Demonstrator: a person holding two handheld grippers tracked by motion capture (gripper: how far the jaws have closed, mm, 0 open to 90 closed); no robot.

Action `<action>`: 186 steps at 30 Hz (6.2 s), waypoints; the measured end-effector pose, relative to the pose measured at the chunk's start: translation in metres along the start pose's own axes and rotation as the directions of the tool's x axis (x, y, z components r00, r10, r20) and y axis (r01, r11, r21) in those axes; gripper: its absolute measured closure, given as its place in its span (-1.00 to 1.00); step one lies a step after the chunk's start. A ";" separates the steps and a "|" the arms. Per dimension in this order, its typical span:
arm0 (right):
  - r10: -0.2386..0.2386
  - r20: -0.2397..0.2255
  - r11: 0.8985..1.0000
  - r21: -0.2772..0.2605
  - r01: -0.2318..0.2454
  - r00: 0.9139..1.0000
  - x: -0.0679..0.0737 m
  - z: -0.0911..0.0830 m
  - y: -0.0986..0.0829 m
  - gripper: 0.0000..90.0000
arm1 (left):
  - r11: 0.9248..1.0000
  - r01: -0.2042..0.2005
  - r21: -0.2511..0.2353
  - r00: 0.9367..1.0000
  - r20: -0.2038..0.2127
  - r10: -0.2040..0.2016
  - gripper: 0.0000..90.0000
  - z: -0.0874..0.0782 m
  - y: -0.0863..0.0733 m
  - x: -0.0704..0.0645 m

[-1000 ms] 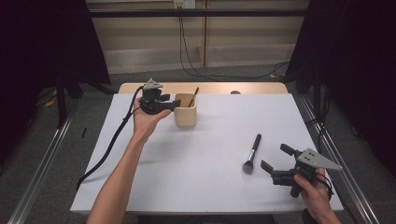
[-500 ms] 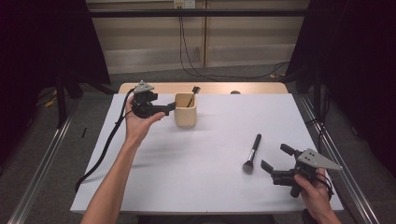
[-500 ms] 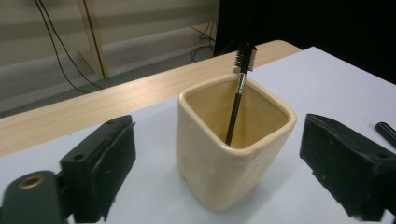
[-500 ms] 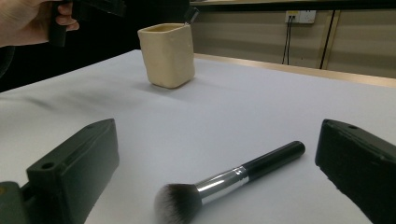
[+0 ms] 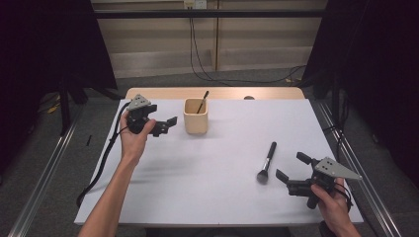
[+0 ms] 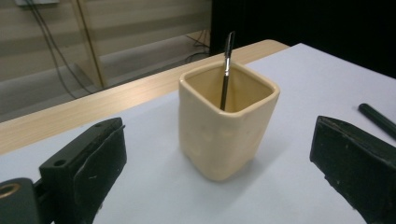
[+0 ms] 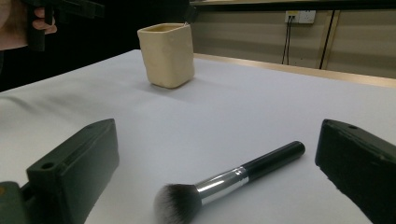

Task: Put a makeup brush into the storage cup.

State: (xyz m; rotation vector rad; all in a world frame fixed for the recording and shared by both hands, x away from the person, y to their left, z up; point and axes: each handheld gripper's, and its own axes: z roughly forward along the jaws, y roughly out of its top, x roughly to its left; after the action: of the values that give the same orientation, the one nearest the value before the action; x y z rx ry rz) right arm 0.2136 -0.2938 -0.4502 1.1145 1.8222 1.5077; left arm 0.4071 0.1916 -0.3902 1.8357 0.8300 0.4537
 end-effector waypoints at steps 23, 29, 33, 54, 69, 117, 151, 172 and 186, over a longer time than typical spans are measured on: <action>0.002 0.005 1.000 -0.003 -0.002 1.000 0.000 0.000 0.000 -1.00 | 0.995 -0.064 -0.079 0.994 -0.094 0.056 -0.90 -0.057 -0.044 -0.022; 0.001 0.004 1.000 -0.001 -0.001 1.000 0.001 0.000 0.000 -1.00 | 0.995 -0.059 -0.081 0.993 -0.111 0.050 -0.89 -0.071 -0.055 -0.023; 0.002 0.007 1.000 -0.003 -0.002 1.000 0.001 -0.001 0.000 -1.00 | 0.995 -0.058 -0.083 0.991 -0.125 0.047 -0.89 -0.082 -0.063 -0.027; 0.011 0.030 1.000 -0.004 -0.011 0.999 0.000 -0.002 0.000 -1.00 | 0.996 -0.021 -0.092 0.986 -0.169 0.006 -0.89 -0.127 -0.097 -0.054; 0.000 0.028 1.000 -0.012 0.000 1.000 0.000 -0.005 0.000 -1.00 | 0.996 -0.020 -0.081 0.985 -0.171 0.006 -0.90 -0.136 -0.110 -0.074; -0.098 -0.055 0.985 0.136 0.105 0.994 -0.025 0.037 0.036 -0.94 | 0.994 -0.010 -0.105 0.982 -0.189 -0.010 -0.89 -0.116 -0.105 -0.047; -0.248 -0.236 0.813 0.478 0.334 0.940 -0.046 0.098 0.068 -0.93 | 0.994 -0.011 -0.106 0.981 -0.191 -0.010 -0.89 -0.119 -0.106 -0.046; -0.321 -0.422 0.660 0.542 0.520 0.848 -0.058 0.119 0.072 -0.91 | 0.995 -0.016 -0.097 0.981 -0.194 -0.003 -0.89 -0.117 -0.105 -0.045; -0.348 -0.625 0.433 0.554 0.711 0.699 -0.052 0.137 0.068 -0.91 | 0.995 -0.020 -0.099 0.984 -0.178 0.002 -0.89 -0.116 -0.105 -0.044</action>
State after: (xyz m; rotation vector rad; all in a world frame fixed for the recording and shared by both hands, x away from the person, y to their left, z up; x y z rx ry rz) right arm 0.3697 -0.2620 -0.4241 0.3303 2.9271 0.5258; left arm 0.2672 0.2598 -0.4362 1.7248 0.9009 0.6622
